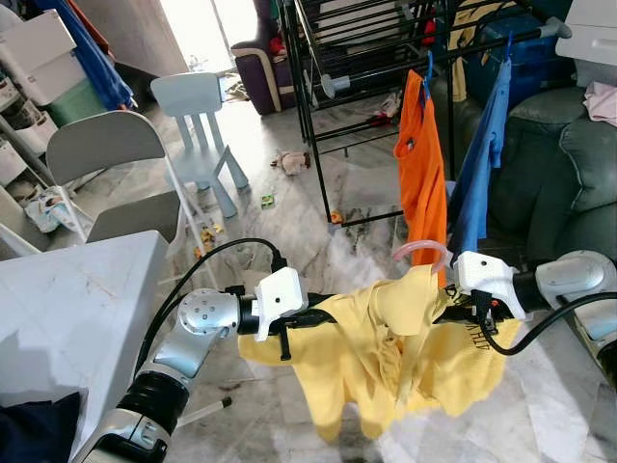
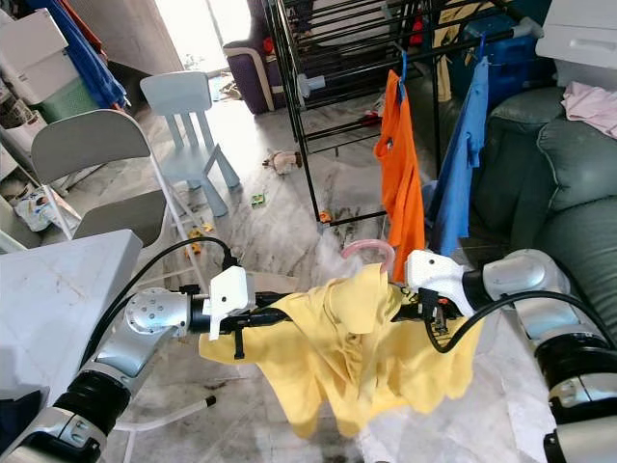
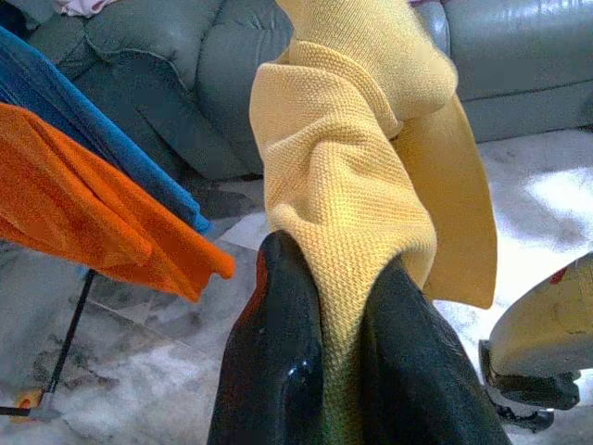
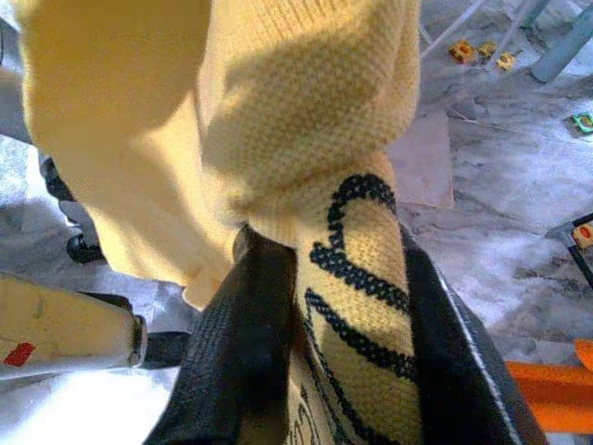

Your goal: Hang hanger

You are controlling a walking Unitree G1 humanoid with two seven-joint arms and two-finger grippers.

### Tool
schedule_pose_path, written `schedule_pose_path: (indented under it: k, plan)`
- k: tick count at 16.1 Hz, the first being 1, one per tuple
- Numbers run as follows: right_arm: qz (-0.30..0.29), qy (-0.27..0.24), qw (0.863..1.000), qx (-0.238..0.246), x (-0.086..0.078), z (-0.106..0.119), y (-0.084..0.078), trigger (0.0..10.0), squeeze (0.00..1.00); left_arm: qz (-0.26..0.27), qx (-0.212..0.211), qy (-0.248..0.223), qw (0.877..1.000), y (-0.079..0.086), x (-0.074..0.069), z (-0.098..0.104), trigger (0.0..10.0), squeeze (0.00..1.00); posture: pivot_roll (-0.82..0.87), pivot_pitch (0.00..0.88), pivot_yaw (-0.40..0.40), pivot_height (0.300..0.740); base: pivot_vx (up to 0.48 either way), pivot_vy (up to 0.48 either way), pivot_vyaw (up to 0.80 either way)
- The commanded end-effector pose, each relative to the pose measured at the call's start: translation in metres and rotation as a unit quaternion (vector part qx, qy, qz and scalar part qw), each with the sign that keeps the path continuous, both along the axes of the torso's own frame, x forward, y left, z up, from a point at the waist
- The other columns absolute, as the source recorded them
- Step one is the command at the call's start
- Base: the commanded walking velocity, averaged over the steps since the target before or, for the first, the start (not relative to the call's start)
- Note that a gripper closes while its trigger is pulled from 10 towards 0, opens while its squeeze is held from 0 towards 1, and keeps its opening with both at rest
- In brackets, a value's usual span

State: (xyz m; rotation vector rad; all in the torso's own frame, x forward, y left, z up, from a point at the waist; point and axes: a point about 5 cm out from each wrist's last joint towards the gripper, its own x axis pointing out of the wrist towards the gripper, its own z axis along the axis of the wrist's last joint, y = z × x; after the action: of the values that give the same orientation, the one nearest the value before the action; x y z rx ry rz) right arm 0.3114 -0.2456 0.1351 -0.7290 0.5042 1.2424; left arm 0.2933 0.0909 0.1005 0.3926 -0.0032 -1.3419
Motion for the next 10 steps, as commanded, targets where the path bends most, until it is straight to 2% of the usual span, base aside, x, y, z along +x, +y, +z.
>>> schedule_pose_path:
  k: [1, 10]
  plan:
    - [0.022, 0.004, 1.000, 0.007, 0.0015, 0.0022, 0.0081, 0.0, 0.00, 0.010, -0.007, -0.017, 1.000, 0.0060, 0.0040, 0.0079, 10.0, 0.00, -0.21, 0.000, 0.206, 0.740, 0.000, 0.000, 0.00]
    - [0.020, 0.015, 0.999, 0.023, 0.0004, -0.0035, 0.0131, 0.0, 0.00, 0.028, -0.007, -0.023, 0.999, 0.0071, 0.0096, 0.0080, 10.0, 0.00, -0.21, 0.000, 0.203, 0.740, 0.000, 0.000, 0.00]
